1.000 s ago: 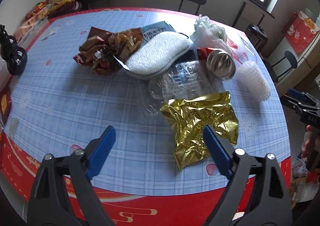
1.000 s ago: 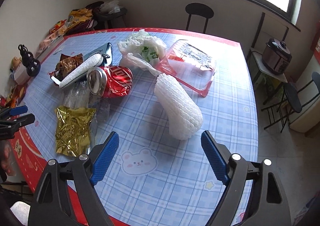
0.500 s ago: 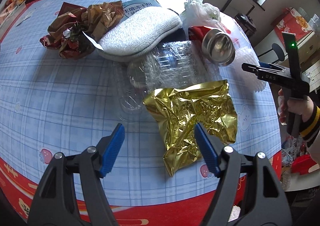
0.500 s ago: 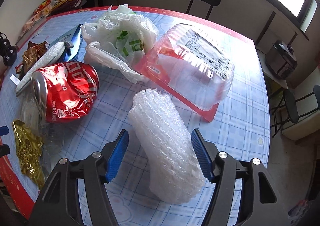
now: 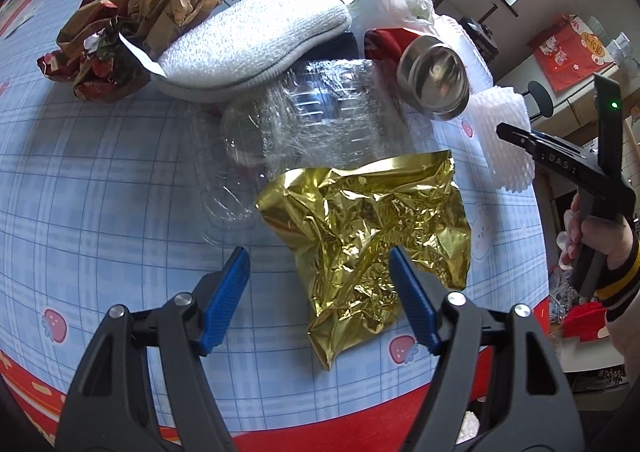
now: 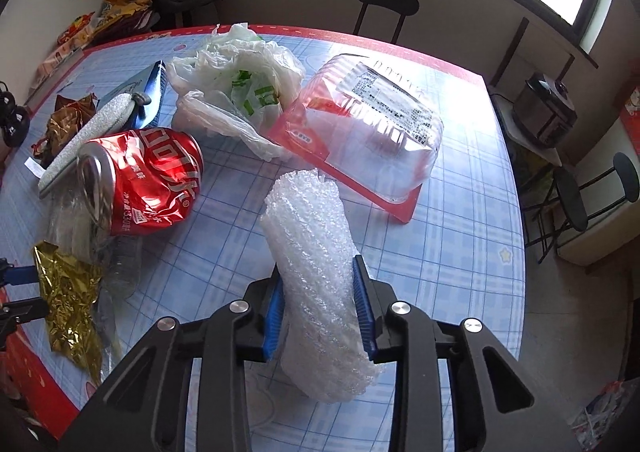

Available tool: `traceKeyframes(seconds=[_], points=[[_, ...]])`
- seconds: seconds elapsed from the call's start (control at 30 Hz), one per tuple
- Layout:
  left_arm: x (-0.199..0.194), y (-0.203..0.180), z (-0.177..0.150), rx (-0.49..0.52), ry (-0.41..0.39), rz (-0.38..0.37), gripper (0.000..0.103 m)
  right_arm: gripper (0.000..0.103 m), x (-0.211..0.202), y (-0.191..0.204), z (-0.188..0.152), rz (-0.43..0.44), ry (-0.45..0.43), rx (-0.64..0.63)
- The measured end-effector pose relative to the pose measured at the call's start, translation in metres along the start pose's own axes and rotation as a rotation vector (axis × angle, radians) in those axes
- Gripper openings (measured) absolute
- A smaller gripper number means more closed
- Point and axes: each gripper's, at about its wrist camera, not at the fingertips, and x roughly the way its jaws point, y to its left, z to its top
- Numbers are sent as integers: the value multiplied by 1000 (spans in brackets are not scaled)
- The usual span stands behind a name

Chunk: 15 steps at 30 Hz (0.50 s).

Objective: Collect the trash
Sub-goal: 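Reach the right tool to the white bubble-wrap roll and close on it, then grasp the gold foil wrapper with the left tool while right holds bubble wrap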

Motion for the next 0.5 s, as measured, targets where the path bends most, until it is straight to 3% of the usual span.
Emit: traceKeyframes(seconds=[0.27,0.5], points=[[10,-3,1,33,8,-29,65,31,-43,9,-36,129,-45,172],[22,-12,-3,94,19,1,65,31,-58,14,-48,91,-68,178]])
